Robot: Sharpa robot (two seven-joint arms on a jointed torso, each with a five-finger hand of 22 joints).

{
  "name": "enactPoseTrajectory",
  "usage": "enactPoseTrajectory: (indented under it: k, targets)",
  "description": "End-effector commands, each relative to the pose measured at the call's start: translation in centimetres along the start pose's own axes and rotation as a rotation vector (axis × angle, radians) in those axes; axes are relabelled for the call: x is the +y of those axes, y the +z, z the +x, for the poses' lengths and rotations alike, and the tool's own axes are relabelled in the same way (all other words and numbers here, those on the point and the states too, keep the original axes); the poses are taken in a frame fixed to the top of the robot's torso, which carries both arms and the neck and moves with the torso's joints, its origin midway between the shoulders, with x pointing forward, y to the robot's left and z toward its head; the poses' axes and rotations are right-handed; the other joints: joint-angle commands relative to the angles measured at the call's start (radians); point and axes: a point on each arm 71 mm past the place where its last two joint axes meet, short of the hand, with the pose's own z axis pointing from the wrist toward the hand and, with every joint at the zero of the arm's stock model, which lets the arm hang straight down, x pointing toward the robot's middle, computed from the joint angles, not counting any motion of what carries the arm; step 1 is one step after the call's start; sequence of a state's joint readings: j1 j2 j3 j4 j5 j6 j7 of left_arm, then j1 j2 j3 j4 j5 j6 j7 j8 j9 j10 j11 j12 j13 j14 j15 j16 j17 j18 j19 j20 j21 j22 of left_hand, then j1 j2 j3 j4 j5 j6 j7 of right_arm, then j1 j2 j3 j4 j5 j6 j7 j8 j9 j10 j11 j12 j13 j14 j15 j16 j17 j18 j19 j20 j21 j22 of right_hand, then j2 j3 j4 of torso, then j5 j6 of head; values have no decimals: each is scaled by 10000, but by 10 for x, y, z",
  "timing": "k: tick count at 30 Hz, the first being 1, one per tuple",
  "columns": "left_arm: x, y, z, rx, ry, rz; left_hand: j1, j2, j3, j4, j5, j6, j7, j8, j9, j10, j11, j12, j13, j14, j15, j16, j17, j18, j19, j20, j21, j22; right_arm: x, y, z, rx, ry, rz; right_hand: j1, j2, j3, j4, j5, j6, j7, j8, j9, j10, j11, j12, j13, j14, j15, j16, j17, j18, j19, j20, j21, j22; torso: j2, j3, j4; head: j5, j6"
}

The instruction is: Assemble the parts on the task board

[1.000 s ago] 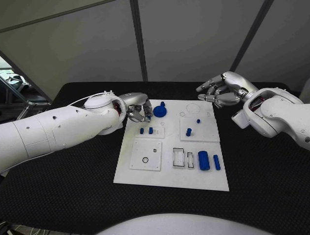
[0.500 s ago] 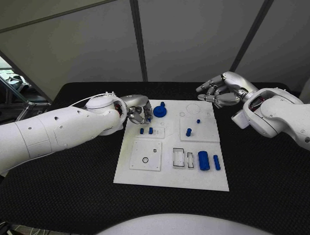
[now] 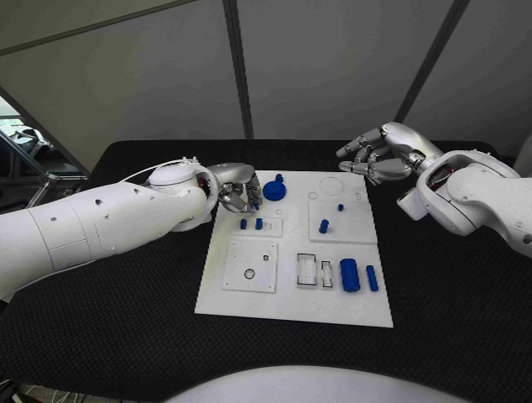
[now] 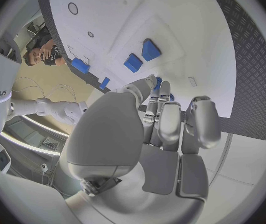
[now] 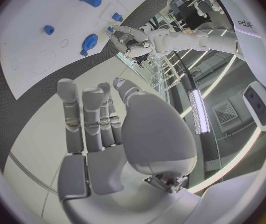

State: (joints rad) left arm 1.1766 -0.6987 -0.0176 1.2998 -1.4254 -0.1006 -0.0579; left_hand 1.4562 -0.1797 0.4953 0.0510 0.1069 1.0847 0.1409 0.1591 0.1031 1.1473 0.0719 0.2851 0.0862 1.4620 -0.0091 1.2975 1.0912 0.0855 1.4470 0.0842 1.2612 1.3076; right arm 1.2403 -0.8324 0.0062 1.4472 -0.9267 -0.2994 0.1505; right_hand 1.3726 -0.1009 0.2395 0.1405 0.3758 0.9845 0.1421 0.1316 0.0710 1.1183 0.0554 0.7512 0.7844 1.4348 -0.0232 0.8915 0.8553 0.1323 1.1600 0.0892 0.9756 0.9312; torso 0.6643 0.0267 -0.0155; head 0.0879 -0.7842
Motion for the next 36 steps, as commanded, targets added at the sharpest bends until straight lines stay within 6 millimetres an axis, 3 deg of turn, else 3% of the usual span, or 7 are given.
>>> enactPoseTrajectory:
  k: [1, 13, 29, 36]
  targets:
    - [0, 1, 0, 57, 24, -90, -97, 7, 63, 2, 9, 63, 19, -42, -9, 83, -4, -64, -16, 140, 8, 49, -11, -172, 40, 65, 65, 815, 2, 1, 0, -11, 21, -158, 21, 22, 56, 0, 35, 46, 48, -40, -6, -9, -5, 32, 0, 78, 24, -33, 0, 125, 61, 7, -34, 12, 1, 5, -1, 4, -3]
    - [-2, 4, 2, 106, 47, -11, -105, 14, 73, -6, 10, 67, 18, -47, -12, 91, -7, -72, -15, 140, 6, 52, -12, -175, 46, 64, 79, 826, 3, 1, 0, 4, 23, -164, 21, 22, 56, 0, 35, 46, 48, -40, -6, -9, -5, 32, 0, 78, 24, -33, 0, 125, 61, 7, -34, 12, -1, 6, 6, -19, -10]
    - [4, 3, 6, 637, 51, -488, -372, -92, 96, -35, -1, -218, 86, -300, -137, -44, 75, -295, -53, 128, 68, 82, -64, -162, 11, 105, -8, 802, 2, 0, -1, -3, 19, -152, 21, 22, 56, 0, 35, 46, 48, -40, -6, -9, -5, 32, 0, 78, 24, -33, 0, 125, 61, 7, -34, 12, -9, 4, 12, -35, -35]
    - [4, 3, 5, 474, -19, -507, -563, -193, 41, -52, 2, -834, 0, -690, -319, -84, -13, -459, -71, 122, 9, 112, -104, -145, -6, 79, -72, 787, 1, 0, -2, -21, -124, -133, 7, 6, 55, 3, 51, 49, 48, -40, -6, -16, -5, 21, -25, 76, 25, -92, -37, 131, 52, 6, -72, -18, 0, -3, 2, -12, -26]
